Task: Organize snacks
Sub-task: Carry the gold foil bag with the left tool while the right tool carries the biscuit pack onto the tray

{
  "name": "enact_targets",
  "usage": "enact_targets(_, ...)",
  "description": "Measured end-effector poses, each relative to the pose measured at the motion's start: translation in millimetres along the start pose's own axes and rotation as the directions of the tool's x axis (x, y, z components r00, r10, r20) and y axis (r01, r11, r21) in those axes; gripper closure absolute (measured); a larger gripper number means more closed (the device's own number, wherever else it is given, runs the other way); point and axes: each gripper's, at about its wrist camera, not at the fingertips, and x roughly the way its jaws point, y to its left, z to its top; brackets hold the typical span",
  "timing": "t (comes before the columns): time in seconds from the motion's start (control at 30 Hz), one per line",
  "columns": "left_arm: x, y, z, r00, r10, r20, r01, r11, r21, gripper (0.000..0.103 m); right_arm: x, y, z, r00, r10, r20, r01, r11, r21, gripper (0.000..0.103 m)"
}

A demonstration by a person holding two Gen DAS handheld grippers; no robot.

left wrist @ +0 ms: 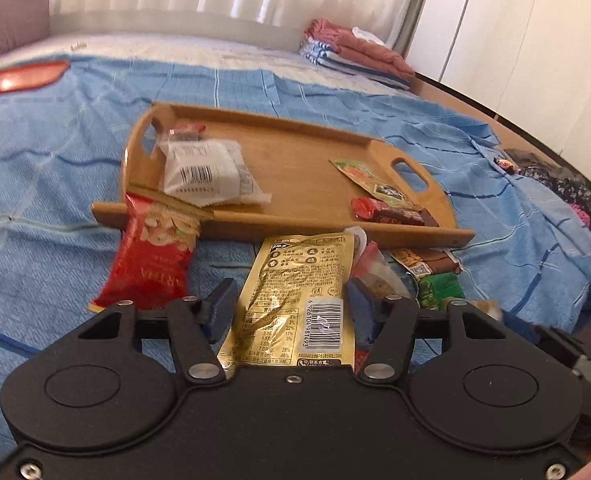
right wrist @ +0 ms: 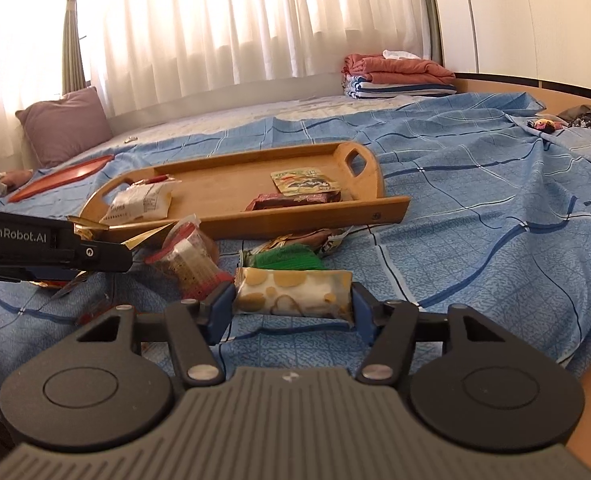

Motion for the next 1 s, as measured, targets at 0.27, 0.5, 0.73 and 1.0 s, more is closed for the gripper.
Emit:
enact_targets(0.27,-18.0,-7.9,10.9,0.996,0.051,0.074,-0.053,0.998,0.031,0.046,-9.0,0.2,13.5,0.999,0.016,0.046,-0.016,1.0,0.0,0.039)
enact_targets(0.5,-20.4,-6.9,33.2,0.992,0.065,0.107,-0.069,0.997,0.035,0.046,-5.4,-2.2,33.8,0.996,0.007,0.086,-0.006,1.0,-0.008,0.039)
enact_targets(0.73,-9.6,2.9,64.4,0.992,0.068,0.103,-0.067,0.998,-0.011,0.046,7.6,-13.8,60.7,0.996,0.041,0.084,-0.043,0.999,0.023,0.039)
enact_targets(1.0,25.4,18.8,117.0,0.996,0.067,0.065,-0.061,0.994,-0.093,0.046,37.1,-7.4,81.5,0.994,0.093,0.05,-0.091,0.995,-0.034,0.039)
